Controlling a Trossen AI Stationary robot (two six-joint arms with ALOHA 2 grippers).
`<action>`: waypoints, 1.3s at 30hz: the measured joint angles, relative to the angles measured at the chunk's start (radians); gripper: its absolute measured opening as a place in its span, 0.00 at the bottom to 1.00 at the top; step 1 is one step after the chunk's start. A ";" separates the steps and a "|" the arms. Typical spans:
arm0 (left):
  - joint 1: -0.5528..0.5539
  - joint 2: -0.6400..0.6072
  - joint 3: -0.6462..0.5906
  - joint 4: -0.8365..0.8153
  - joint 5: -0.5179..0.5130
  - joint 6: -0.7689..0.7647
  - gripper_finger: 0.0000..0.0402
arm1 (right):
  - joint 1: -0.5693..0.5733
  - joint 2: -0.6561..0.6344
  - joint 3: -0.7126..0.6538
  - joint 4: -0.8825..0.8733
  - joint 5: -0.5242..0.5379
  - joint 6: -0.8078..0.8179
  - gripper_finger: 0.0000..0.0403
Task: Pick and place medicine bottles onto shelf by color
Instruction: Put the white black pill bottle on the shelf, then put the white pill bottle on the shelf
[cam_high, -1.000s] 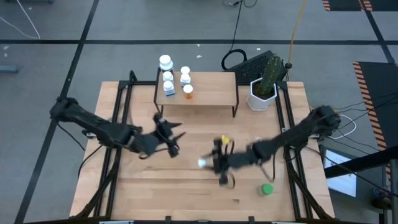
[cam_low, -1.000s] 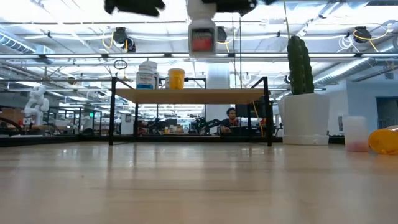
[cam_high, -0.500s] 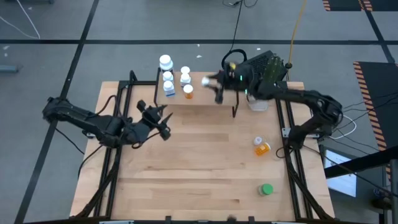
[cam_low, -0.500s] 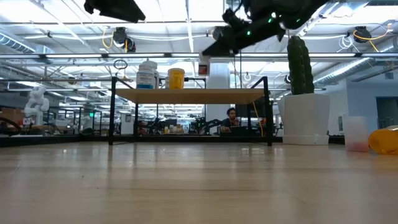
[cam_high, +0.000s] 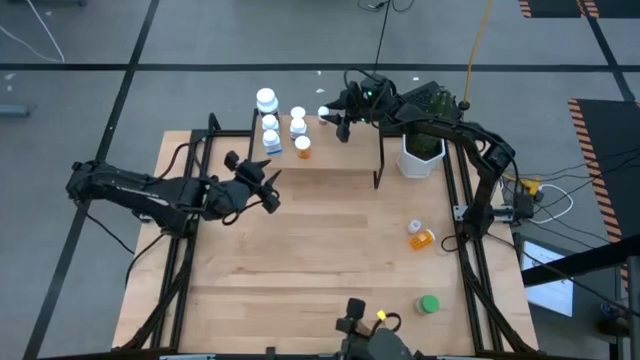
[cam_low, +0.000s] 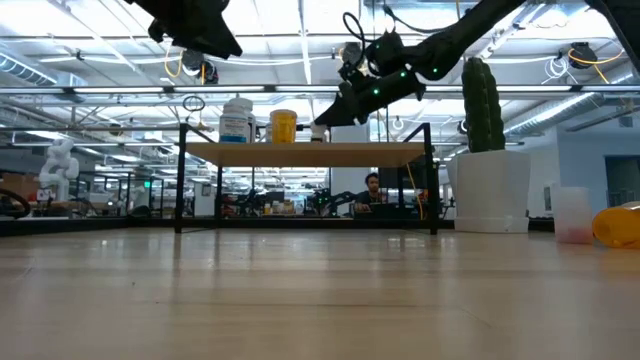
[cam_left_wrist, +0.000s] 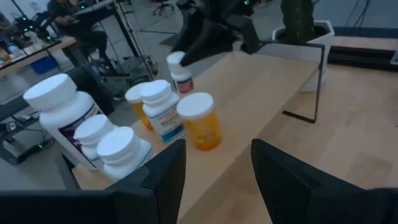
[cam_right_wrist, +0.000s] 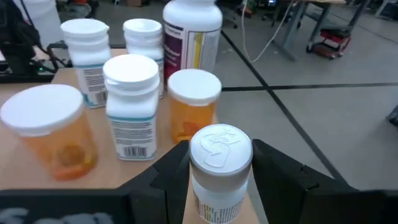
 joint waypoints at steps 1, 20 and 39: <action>0.006 0.000 0.000 0.001 0.000 0.002 0.46 | 0.000 0.004 0.003 0.004 -0.009 0.006 0.37; 0.055 0.001 0.000 0.087 0.052 0.066 0.46 | 0.004 0.003 -0.001 -0.012 -0.019 0.075 0.38; 0.055 0.001 0.000 0.106 0.196 0.162 0.46 | 0.021 -0.169 -0.019 -0.133 -0.014 0.037 0.61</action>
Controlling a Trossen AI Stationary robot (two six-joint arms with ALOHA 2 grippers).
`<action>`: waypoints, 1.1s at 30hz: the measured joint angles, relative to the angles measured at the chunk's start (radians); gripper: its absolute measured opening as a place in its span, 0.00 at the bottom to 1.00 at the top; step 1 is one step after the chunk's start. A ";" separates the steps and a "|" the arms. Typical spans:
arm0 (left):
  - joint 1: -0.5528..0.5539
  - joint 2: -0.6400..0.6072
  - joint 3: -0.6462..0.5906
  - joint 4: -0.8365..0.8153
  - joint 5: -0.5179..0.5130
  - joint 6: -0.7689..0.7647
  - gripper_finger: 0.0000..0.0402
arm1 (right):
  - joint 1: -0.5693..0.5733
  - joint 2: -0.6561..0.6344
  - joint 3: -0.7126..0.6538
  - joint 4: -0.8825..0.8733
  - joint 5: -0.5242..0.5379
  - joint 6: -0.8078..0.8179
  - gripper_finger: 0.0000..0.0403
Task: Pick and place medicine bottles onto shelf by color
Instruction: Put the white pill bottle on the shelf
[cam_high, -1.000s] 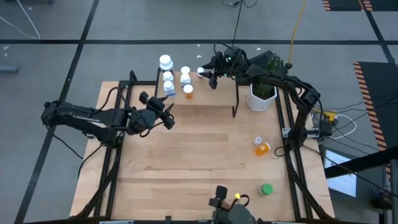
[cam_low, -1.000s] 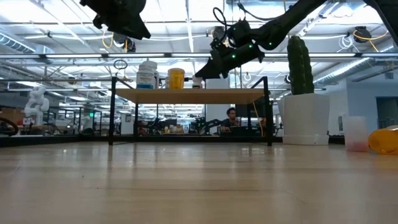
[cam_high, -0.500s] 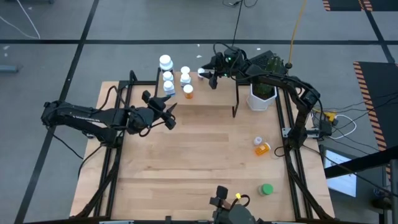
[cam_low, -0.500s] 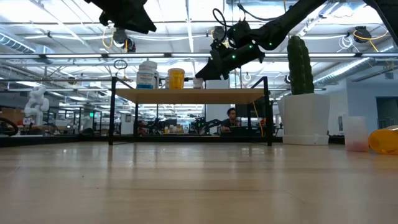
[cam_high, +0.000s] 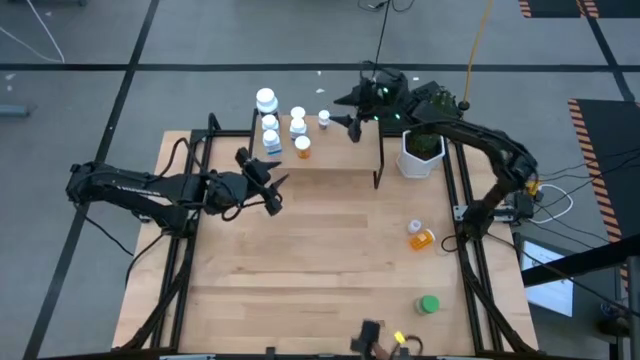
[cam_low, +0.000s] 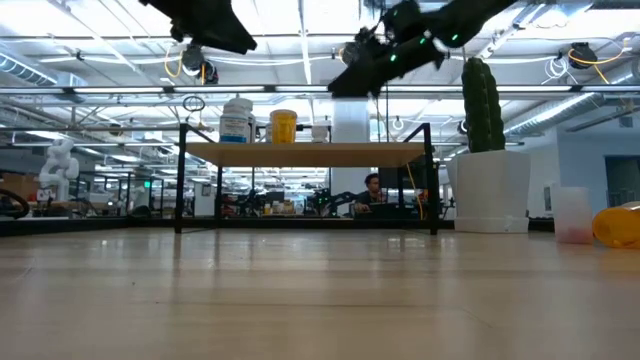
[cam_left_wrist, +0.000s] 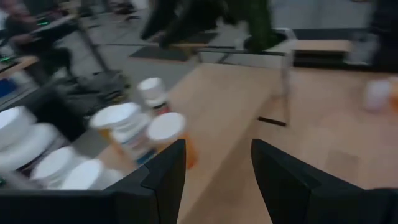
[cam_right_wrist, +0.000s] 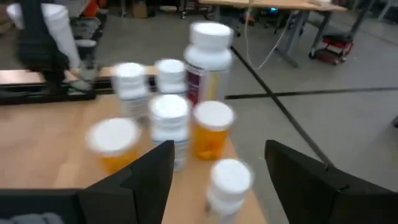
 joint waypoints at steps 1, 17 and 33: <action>0.000 0.000 0.000 0.000 0.036 0.014 0.46 | 0.014 -0.035 -0.023 -0.019 0.001 0.003 0.61; 0.043 0.503 0.004 0.790 0.635 0.331 0.46 | 0.423 -0.661 -0.809 0.055 0.372 0.171 0.60; 0.103 1.120 0.648 0.711 0.884 0.251 0.46 | 0.610 -1.040 -0.973 -0.199 0.919 0.274 0.60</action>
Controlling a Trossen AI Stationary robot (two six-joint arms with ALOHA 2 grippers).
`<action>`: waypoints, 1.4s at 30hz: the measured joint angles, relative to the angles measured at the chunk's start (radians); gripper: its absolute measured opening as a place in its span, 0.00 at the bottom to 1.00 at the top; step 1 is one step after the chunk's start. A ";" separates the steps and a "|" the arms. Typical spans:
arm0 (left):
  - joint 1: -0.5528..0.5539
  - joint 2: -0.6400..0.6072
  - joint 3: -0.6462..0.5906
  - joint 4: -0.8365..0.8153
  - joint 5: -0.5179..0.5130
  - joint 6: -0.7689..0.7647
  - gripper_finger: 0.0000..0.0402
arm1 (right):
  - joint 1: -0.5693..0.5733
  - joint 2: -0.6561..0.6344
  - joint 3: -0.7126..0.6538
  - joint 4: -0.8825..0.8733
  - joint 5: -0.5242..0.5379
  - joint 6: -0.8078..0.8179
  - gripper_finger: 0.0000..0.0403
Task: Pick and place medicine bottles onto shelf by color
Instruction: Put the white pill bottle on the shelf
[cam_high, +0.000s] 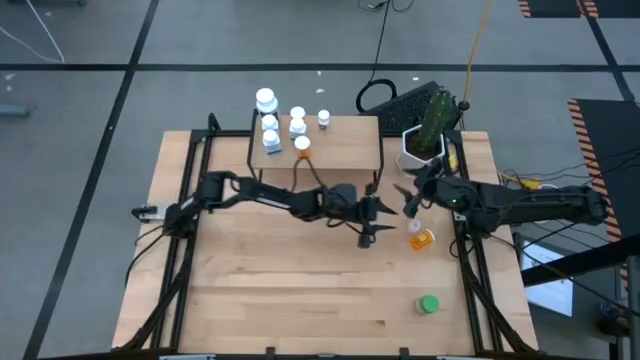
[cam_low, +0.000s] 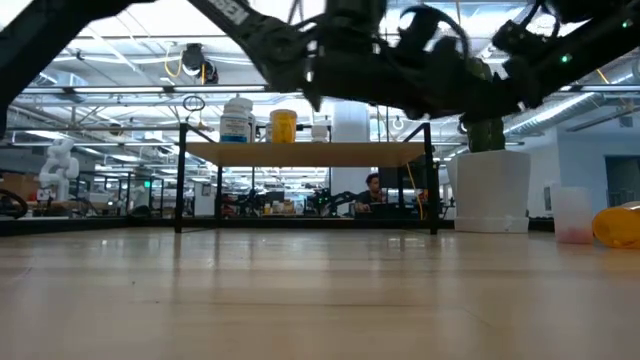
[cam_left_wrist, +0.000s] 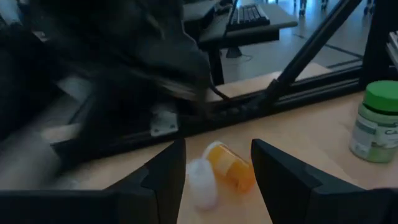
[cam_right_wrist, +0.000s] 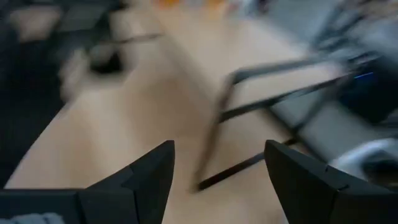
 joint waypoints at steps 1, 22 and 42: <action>-0.003 0.022 0.035 -0.024 0.000 -0.003 0.47 | 0.003 -0.020 0.000 0.013 0.047 -0.016 0.60; 0.034 0.527 0.682 -0.201 0.065 -0.028 0.75 | 0.007 -0.211 -0.020 0.143 0.092 0.003 0.60; 0.046 0.541 0.692 -0.228 0.131 -0.002 0.50 | 0.007 -0.211 -0.020 0.181 0.094 -0.067 0.60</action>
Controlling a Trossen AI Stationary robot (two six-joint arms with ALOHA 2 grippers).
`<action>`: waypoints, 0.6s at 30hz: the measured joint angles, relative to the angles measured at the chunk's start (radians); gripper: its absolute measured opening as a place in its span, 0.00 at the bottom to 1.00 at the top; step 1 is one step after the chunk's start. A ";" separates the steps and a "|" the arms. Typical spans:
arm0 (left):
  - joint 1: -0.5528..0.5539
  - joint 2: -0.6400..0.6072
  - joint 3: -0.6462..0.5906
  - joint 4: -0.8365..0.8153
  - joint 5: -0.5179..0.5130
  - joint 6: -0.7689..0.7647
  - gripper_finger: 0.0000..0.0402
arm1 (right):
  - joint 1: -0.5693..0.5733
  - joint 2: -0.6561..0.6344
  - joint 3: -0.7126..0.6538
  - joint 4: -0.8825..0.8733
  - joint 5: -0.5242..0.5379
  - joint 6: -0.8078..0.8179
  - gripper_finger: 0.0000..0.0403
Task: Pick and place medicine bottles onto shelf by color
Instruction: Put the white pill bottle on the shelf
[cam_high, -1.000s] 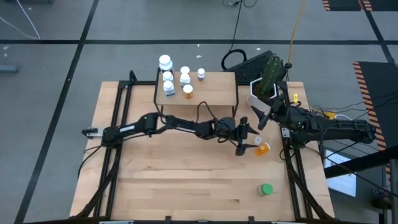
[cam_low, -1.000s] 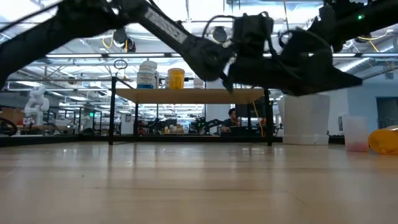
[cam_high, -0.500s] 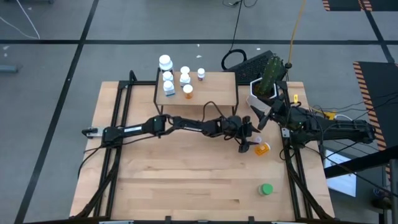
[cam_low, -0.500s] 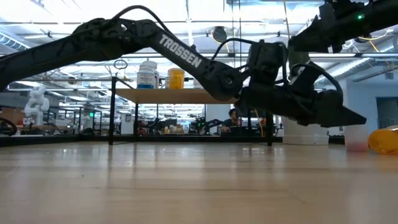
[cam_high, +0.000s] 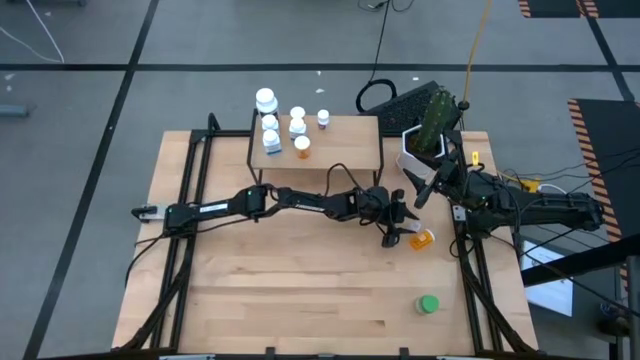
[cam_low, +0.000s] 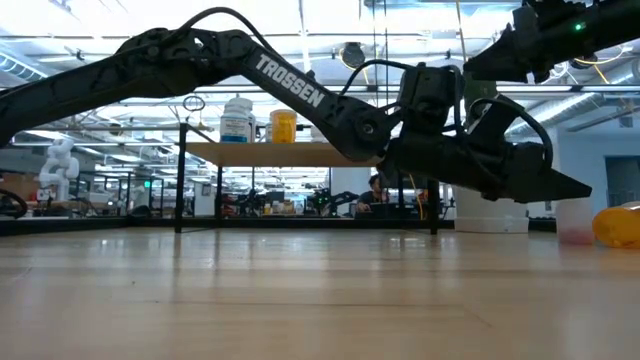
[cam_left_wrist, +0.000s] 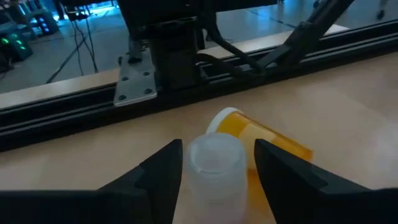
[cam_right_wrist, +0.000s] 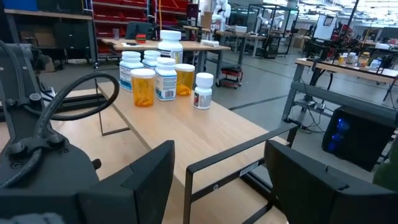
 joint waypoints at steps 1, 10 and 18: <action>0.001 0.000 0.000 0.000 -0.005 0.004 0.49 | 0.000 0.000 0.000 0.001 0.000 -0.003 0.60; 0.001 0.000 0.000 -0.001 -0.023 0.008 0.34 | 0.000 0.000 0.000 0.007 0.000 -0.007 0.60; 0.009 -0.051 -0.001 -0.072 -0.083 -0.071 0.38 | 0.000 -0.001 0.000 0.002 0.000 -0.008 0.60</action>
